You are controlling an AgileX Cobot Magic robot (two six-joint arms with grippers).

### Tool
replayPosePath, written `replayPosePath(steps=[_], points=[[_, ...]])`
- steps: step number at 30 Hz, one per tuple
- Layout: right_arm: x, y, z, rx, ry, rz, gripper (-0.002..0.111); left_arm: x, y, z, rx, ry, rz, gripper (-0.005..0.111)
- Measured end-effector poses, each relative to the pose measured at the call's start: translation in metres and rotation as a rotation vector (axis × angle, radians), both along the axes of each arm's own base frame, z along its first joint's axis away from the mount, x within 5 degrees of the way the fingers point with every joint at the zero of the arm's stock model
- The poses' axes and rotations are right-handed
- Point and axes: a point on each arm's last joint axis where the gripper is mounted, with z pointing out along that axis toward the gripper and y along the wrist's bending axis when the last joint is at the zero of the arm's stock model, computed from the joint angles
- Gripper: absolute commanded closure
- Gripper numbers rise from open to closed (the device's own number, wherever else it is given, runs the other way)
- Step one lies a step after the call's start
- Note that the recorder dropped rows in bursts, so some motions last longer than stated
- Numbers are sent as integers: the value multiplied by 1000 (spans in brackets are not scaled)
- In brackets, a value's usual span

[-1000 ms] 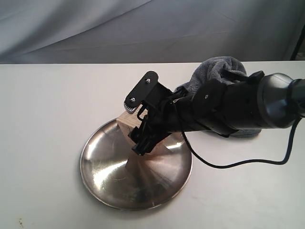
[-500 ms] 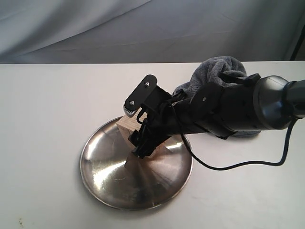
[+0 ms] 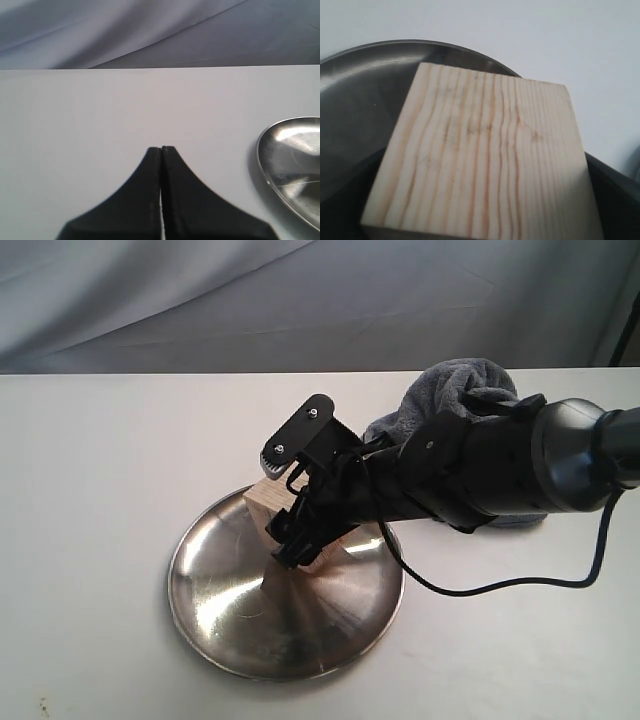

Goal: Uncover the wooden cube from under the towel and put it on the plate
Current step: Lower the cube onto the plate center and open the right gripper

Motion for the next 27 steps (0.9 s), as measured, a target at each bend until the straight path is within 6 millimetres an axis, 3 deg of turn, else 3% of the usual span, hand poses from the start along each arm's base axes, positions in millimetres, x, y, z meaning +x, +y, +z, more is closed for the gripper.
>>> replayPosePath(steps=[6,16,27], points=[[0,0,-1,0,3,-2,108,0,0,0,0,0,0,106],[2,0,-22,-36,36,-14,108,0,0,0,0,0,0,106],[2,0,-22,-36,36,-14,106,0,0,0,0,0,0,106]])
